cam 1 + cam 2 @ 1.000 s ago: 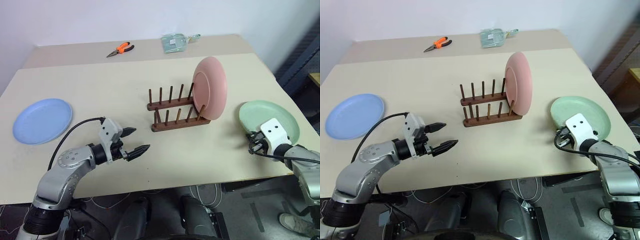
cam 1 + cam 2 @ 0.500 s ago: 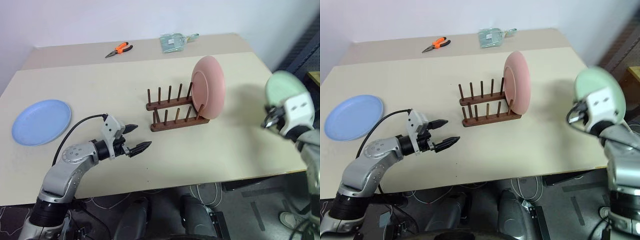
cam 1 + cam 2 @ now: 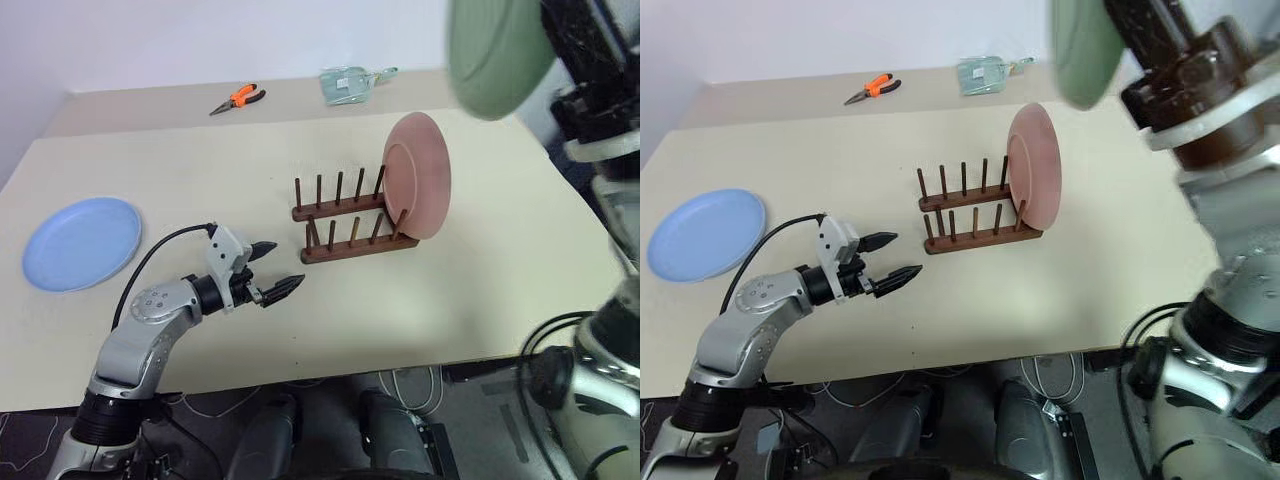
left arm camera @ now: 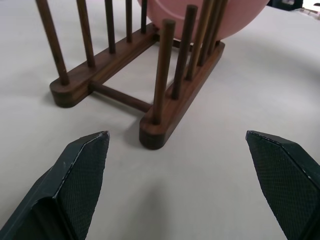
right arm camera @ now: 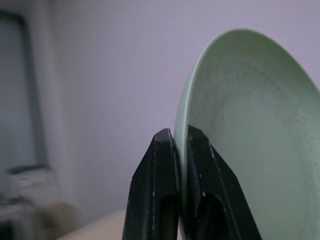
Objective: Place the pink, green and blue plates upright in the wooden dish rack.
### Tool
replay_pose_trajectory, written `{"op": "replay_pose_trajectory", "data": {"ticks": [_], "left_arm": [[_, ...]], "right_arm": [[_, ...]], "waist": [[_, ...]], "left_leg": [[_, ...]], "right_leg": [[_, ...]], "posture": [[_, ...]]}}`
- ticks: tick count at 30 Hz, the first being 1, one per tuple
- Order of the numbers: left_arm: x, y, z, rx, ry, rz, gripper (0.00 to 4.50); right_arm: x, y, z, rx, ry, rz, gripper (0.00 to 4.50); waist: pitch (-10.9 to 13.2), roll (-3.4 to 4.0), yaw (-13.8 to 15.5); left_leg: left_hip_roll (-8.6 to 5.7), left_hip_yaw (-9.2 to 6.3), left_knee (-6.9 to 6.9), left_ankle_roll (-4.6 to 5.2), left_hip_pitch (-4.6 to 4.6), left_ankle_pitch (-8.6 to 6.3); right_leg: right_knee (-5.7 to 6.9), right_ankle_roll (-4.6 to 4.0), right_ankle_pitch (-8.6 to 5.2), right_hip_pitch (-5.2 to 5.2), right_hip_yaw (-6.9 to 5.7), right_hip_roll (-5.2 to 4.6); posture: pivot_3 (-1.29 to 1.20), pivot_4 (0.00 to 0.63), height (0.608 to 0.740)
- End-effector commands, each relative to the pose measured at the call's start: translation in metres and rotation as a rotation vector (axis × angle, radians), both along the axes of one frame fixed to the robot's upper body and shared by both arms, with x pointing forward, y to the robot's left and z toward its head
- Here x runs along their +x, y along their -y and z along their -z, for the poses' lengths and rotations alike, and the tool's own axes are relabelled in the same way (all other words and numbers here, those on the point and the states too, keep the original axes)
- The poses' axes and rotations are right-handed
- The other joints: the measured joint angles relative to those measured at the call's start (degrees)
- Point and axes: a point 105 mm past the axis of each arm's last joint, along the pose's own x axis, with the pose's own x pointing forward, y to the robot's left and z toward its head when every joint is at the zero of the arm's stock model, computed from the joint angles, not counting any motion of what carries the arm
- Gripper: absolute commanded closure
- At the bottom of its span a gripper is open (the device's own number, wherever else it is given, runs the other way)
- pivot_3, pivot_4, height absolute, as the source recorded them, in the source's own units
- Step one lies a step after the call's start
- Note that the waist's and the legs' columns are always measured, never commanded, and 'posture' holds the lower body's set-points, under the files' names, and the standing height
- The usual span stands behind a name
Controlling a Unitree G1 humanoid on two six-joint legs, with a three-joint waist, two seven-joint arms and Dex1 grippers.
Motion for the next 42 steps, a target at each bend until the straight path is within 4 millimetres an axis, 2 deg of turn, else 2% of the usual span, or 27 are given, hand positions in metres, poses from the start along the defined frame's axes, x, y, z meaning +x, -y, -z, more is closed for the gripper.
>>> {"op": "replay_pose_trajectory", "data": {"ticks": [1, 6, 10, 20, 26, 30, 31, 33, 34, 35, 42], "left_arm": [[-0.003, 0.001, -0.009, -0.006, 0.049, 0.001, 0.00], [-0.005, 0.000, -0.009, -0.006, 0.050, -0.009, 0.00], [-0.008, -0.003, -0.009, -0.002, 0.047, -0.020, 0.00], [-0.009, -0.003, -0.009, 0.008, 0.043, -0.018, 0.00], [-0.007, -0.003, -0.009, 0.013, 0.046, -0.014, 0.00], [-0.007, -0.003, -0.009, 0.016, 0.047, -0.011, 0.00], [-0.008, -0.003, -0.009, 0.016, 0.047, -0.011, 0.00], [-0.007, -0.002, -0.008, 0.016, 0.046, -0.010, 0.00], [-0.007, -0.002, -0.008, 0.017, 0.045, -0.010, 0.00], [-0.007, -0.002, -0.008, 0.017, 0.045, -0.010, 0.00], [-0.007, -0.008, -0.006, 0.024, 0.031, -0.032, 0.00]], "right_arm": [[0.003, -0.027, 0.008, 0.071, -0.103, -0.140, 4.43], [0.035, -0.044, 0.041, 0.059, -0.287, -0.125, 4.43], [0.051, -0.041, 0.055, 0.067, -0.361, -0.087, 4.43], [0.060, -0.047, 0.096, -0.010, -0.512, -0.075, 4.43], [0.067, -0.046, 0.106, -0.046, -0.545, -0.041, 4.43], [0.070, -0.044, 0.107, -0.075, -0.535, -0.016, 3.04], [0.070, -0.043, 0.106, -0.087, -0.530, -0.006, 2.42], [0.070, -0.042, 0.103, -0.164, -0.478, 0.050, 1.40], [0.070, -0.042, 0.102, -0.197, -0.453, 0.073, 1.04], [0.070, -0.041, 0.100, -0.236, -0.423, 0.098, 0.45], [0.065, -0.034, 0.078, -0.426, -0.188, 0.241, 0.45]], "waist": [[0.03, 0.06, 0.04], [0.02, 0.04, 0.40], [0.02, 0.05, 0.27], [0.01, 0.06, 0.16], [0.02, 0.06, 0.17], [0.01, 0.06, 0.17], [0.02, 0.06, 0.18], [0.02, 0.06, 0.22], [0.02, 0.06, 0.23], [0.02, 0.06, 0.24], [0.02, 0.06, 0.26]], "left_leg": [[0.00, 0.02, 0.00, 0.00, -0.01, 0.00], [-0.04, 0.02, 0.02, 0.00, -0.05, 0.01], [-0.05, 0.03, 0.00, 0.00, -0.06, 0.01], [-0.02, 0.03, -0.02, 0.00, -0.05, 0.01], [-0.02, 0.04, -0.02, 0.00, -0.05, 0.01], [-0.02, 0.04, -0.03, 0.00, -0.05, 0.01], [-0.02, 0.04, -0.02, 0.00, -0.05, 0.01], [-0.02, 0.04, -0.02, 0.00, -0.06, 0.01], [-0.02, 0.06, -0.01, 0.00, -0.06, 0.01], [-0.03, 0.07, -0.01, 0.00, -0.06, 0.01], [-0.02, 0.07, -0.01, 0.00, -0.08, 0.01]], "right_leg": [[0.06, -0.01, 0.01, -0.06, 0.03, 0.01], [0.08, 0.06, 0.05, -0.10, 0.02, 0.03], [0.09, 0.14, 0.10, -0.14, 0.02, 0.04], [0.10, 0.13, 0.11, -0.16, 0.03, 0.07], [0.10, 0.13, 0.11, -0.16, 0.02, 0.08], [0.09, 0.13, 0.11, -0.16, 0.02, 0.08], [0.09, 0.13, 0.11, -0.16, 0.02, 0.08], [0.09, 0.13, 0.11, -0.15, 0.02, 0.08], [0.09, 0.13, 0.11, -0.15, 0.02, 0.07], [0.09, 0.13, 0.11, -0.15, 0.02, 0.07], [0.08, 0.14, 0.11, -0.15, 0.01, 0.07]], "posture": [[0.00, 0.150, 0.732], [0.00, 0.150, 0.732], [0.00, 0.150, 0.732], [0.00, 0.150, 0.732], [0.00, 0.150, 0.732], [0.00, 0.150, 0.732], [0.00, 0.150, 0.732], [0.00, 0.150, 0.732], [0.00, 0.150, 0.732], [0.00, 0.150, 0.732], [0.00, 0.150, 0.732]]}}
